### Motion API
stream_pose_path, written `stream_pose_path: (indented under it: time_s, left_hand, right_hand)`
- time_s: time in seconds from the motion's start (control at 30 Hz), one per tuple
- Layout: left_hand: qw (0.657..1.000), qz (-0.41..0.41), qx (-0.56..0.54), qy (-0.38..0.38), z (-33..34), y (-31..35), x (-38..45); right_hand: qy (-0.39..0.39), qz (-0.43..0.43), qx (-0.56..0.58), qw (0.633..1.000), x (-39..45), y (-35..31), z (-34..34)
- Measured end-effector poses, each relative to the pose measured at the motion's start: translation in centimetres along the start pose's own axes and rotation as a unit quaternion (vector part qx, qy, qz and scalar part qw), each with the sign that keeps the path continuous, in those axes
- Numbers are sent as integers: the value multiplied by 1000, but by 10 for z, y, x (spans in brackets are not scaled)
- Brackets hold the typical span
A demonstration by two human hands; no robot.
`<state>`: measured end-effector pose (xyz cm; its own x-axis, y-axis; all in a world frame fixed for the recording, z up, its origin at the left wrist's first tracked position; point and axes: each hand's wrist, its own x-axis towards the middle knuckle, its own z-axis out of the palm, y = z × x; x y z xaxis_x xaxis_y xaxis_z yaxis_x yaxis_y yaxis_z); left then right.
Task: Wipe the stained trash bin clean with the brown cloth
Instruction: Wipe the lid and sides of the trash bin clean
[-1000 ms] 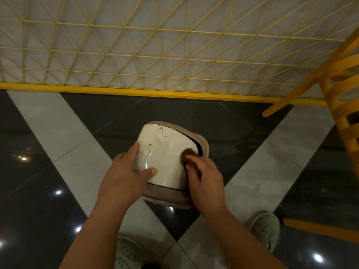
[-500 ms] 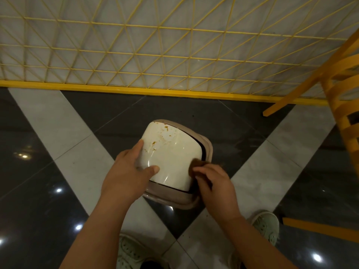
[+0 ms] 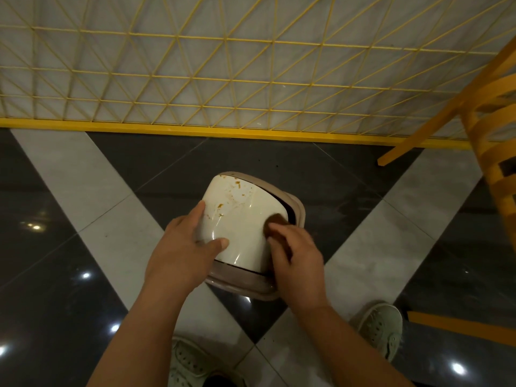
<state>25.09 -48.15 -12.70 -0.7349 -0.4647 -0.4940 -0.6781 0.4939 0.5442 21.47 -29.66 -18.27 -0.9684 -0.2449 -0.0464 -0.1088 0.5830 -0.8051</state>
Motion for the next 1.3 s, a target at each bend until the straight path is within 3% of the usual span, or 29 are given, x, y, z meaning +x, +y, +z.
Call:
stream_pose_path:
  time_s: [0.17, 0.27, 0.4, 0.57, 0.93, 1.2, 1.3]
  left_hand:
    - [1000, 3, -10, -3, 0, 0, -1]
    - [1000, 6, -13, -4, 0, 0, -1]
    - [1000, 5, -4, -2, 1, 1, -1]
    - [1000, 1, -13, -8, 0, 1, -1]
    - [1000, 4, -2, -10, 1, 3, 0]
    - [1000, 10, 3, -10, 3, 8, 0]
    - [1000, 9, -1, -15, 4, 8, 1]
  right_hand:
    - [-127, -110, -47, 985, -35, 10, -16]
    - [-89, -55, -131, 986, -25, 38, -39]
    - [59, 68, -21, 996, -22, 36, -45]
    - [-22, 66, 73, 995, -56, 15, -5]
    - [24, 110, -7, 994, 19, 19, 3]
    - [-99, -46, -84, 990, -22, 40, -28]
    - [4, 15, -55, 998, -10, 51, -40]
